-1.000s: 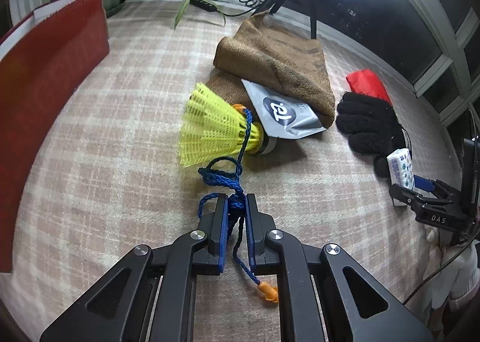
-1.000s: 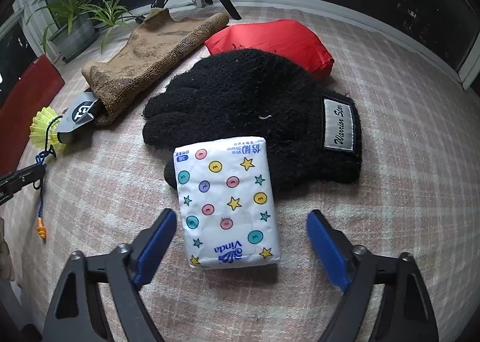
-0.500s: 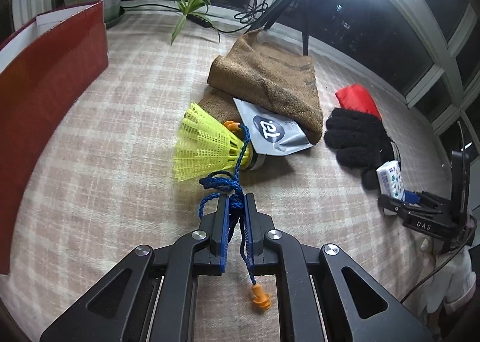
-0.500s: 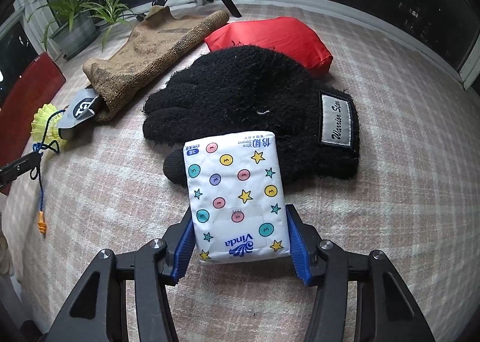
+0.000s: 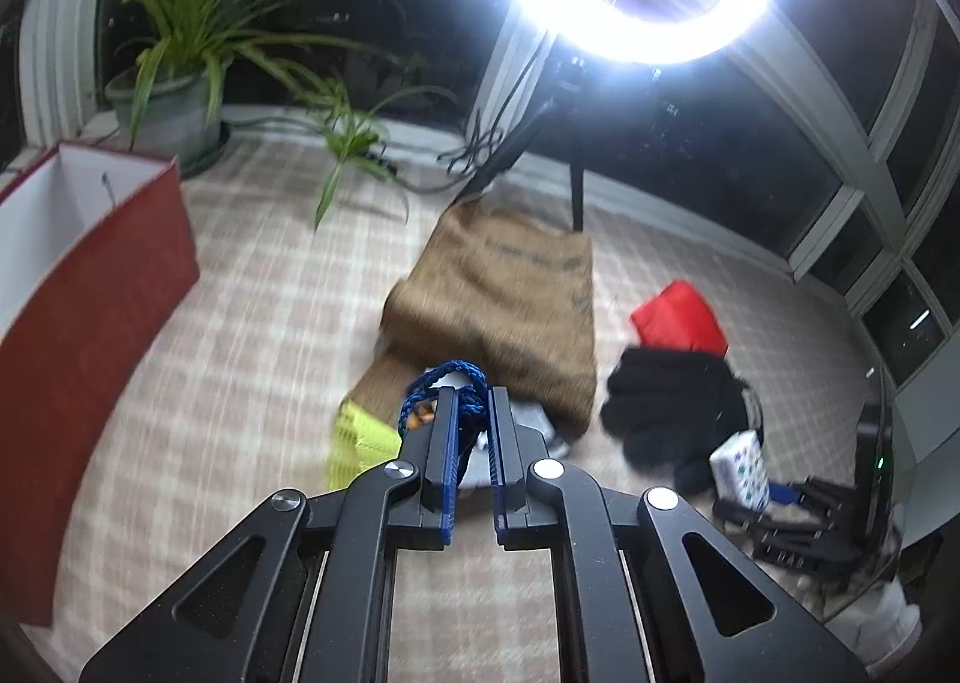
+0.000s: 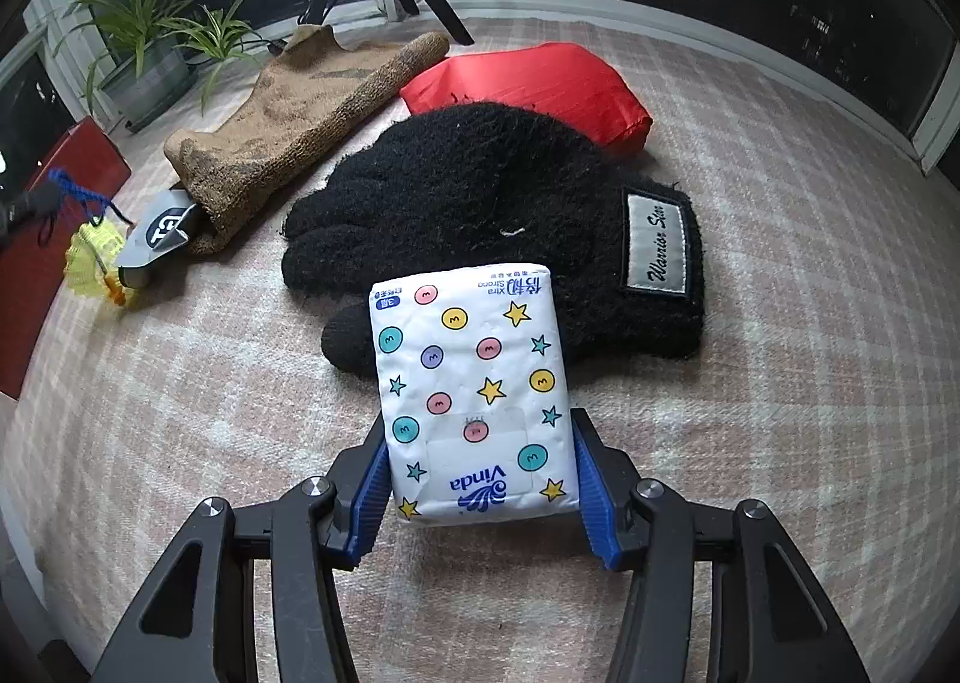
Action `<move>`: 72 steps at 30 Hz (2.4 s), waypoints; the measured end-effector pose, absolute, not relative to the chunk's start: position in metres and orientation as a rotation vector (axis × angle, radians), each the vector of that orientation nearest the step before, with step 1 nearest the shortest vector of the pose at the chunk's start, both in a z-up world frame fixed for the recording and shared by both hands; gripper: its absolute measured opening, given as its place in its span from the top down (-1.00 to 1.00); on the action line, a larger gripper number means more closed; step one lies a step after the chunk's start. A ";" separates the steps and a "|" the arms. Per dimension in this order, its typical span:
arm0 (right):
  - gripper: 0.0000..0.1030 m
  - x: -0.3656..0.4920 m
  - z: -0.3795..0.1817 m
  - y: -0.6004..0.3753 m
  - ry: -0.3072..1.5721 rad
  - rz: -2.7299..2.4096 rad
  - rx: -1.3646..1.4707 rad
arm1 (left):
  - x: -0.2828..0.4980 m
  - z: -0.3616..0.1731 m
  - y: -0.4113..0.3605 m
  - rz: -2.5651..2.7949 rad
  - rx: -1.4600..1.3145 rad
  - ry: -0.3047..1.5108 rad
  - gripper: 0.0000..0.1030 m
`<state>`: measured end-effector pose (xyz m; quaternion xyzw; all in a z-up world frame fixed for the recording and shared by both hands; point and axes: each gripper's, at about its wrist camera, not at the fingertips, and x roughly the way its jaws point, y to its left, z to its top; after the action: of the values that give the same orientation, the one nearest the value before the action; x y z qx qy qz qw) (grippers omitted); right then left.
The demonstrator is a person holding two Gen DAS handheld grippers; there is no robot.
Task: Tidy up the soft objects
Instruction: 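Grasp the blue cord with the left tool while the right tool grasps the tissue pack, then carry the cord and tissue pack over the box with both tools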
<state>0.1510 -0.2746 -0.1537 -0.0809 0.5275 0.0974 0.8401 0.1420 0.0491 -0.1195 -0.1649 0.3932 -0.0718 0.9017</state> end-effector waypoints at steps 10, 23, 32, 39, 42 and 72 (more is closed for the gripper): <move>0.04 0.148 -0.143 -0.282 1.071 0.196 -0.139 | 0.155 -0.079 0.064 -0.157 -0.395 0.715 0.86; 0.04 0.137 -0.103 -0.278 0.986 0.232 -0.126 | 0.133 -0.048 0.094 -0.141 -0.417 0.654 0.86; 0.04 0.126 -0.061 -0.238 0.917 0.331 -0.146 | 0.093 -0.022 0.138 -0.080 -0.431 0.610 0.86; 0.04 0.119 -0.035 -0.185 0.885 0.444 -0.177 | 0.067 -0.005 0.182 -0.001 -0.432 0.566 0.86; 0.04 0.115 -0.026 -0.159 0.870 0.490 -0.199 | 0.056 -0.004 0.202 0.030 -0.438 0.559 0.86; 0.04 0.118 -0.022 0.141 0.815 0.779 -0.401 | 0.020 -0.058 0.372 0.182 -0.508 0.639 0.86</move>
<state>0.1180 0.1410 -0.0225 -0.1885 0.3835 0.3665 0.8265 0.0196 0.3721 -0.0583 -0.2468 0.3103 0.0885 0.9138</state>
